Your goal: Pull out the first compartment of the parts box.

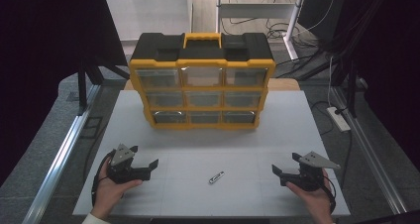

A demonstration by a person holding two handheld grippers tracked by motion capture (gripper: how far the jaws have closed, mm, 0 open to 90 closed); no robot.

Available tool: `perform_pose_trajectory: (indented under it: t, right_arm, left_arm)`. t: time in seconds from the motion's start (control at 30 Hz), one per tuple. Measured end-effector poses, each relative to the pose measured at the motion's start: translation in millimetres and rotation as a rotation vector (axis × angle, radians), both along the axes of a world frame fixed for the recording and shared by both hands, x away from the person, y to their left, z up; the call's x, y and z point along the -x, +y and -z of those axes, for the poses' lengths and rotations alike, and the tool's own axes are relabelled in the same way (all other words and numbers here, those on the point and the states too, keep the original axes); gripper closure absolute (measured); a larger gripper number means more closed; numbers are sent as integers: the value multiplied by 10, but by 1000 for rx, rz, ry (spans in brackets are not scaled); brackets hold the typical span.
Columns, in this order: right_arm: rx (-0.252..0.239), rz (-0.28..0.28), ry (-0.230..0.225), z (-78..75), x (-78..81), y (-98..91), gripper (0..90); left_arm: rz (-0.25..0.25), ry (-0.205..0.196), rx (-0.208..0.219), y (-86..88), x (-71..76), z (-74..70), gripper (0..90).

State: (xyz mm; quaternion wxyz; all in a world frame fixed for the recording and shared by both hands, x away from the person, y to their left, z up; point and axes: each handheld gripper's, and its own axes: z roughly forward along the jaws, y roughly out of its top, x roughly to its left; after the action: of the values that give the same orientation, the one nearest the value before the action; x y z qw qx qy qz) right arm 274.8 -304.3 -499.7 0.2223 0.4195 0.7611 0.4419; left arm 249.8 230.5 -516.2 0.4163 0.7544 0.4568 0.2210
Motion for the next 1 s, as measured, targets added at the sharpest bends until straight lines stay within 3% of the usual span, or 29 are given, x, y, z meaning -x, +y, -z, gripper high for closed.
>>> perform_pose_trajectory:
  t: [0.17, 0.37, 0.53, 1.0]
  right_arm:
    - [-7, -2, 6, 3, -7, 1, 109]
    - [-18, -13, 12, 9, -39, 24, 112]
    - [0, -22, 14, 24, -48, 44, 114]
    - [-10, -22, 26, 14, -53, 95, 124]
  left_arm:
    - [11, -10, -21, -37, 2, 4, 82]
    - [2, -6, -16, -12, -1, 10, 81]
    - [11, -24, -29, -19, -7, -2, 77]
    - [34, -32, -14, -47, 38, -72, 77]
